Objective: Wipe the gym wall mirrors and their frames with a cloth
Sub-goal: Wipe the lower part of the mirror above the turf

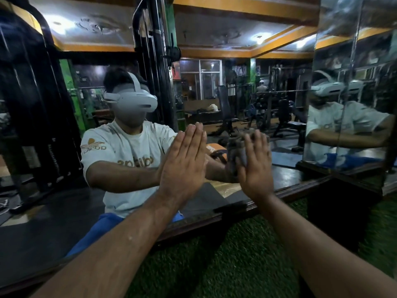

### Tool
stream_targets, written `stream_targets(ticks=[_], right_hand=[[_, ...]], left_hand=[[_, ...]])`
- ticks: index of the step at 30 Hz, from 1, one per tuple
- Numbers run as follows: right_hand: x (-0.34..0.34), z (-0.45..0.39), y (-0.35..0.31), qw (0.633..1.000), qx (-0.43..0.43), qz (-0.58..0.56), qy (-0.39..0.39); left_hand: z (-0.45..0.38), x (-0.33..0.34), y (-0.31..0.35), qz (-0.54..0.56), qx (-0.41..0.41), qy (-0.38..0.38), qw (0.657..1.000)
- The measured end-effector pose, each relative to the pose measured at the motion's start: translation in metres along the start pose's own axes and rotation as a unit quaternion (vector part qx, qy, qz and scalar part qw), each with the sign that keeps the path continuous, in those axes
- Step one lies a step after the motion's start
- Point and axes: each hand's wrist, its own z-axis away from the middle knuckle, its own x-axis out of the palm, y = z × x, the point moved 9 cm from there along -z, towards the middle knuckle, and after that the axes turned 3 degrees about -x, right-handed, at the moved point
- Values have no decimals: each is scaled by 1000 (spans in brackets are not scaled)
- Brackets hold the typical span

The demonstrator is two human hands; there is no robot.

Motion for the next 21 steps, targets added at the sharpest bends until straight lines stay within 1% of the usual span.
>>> stream_targets(ticks=[1, 2, 3, 4, 5, 6, 7, 8, 9, 10, 11, 12, 13, 14, 15, 16, 17, 18, 20, 21], right_hand=[[-6, -9, 19, 992, 118, -33, 30], [-10, -19, 27, 972, 219, -64, 62], [-12, -32, 21, 954, 276, -84, 77], [-12, -50, 3, 957, 268, -83, 75], [-11, -67, -21, 974, 204, -73, 63], [-10, -78, -45, 990, 113, -63, 52], [-8, -80, -65, 997, 25, -52, 43], [-6, -75, -77, 997, -46, -36, 40], [-4, -67, -76, 995, -90, -17, 36], [-3, -60, -69, 994, -100, 5, 36], [-3, -58, -56, 997, -64, 7, 40], [-7, -61, -41, 998, 19, -13, 52], [-12, -69, -30, 988, 127, -50, 72], [-14, -79, -30, 970, 209, -84, 91], [-15, -90, -43, 963, 237, -96, 91], [-14, -103, -67, 973, 202, -79, 82], [-12, -113, -94, 988, 123, -61, 72], [-10, -116, -118, 996, 35, -57, 63], [-3, -100, -135, 993, -98, -52, 46], [0, -84, -133, 989, -139, -34, 44]], left_hand=[[-1, 0, 1, 4, 0, -6, 1000], [-2, -2, 2, 12, 1, -10, 1000], [-3, -6, 1, 25, 1, -5, 1000], [-6, -12, -2, 42, -3, 9, 999], [-9, -20, -8, 58, -11, 29, 998], [-12, -26, -16, 69, -22, 48, 996], [-15, -30, -26, 72, -37, 60, 995], [-18, -31, -35, 70, -52, 61, 994], [-19, -29, -41, 63, -58, 53, 995], [-18, -25, -43, 53, -55, 42, 996], [-17, -21, -43, 42, -49, 32, 997], [-15, -19, -42, 38, -43, 25, 998], [-15, -18, -42, 42, -41, 22, 998], [-16, -19, -42, 50, -40, 25, 998], [-16, -22, -43, 61, -36, 32, 997], [-17, -26, -46, 74, -30, 43, 996], [-17, -31, -50, 88, -25, 56, 994], [-16, -36, -57, 100, -28, 68, 992], [-10, -41, -70, 101, -58, 81, 990], [-8, -41, -74, 92, -69, 78, 990]])
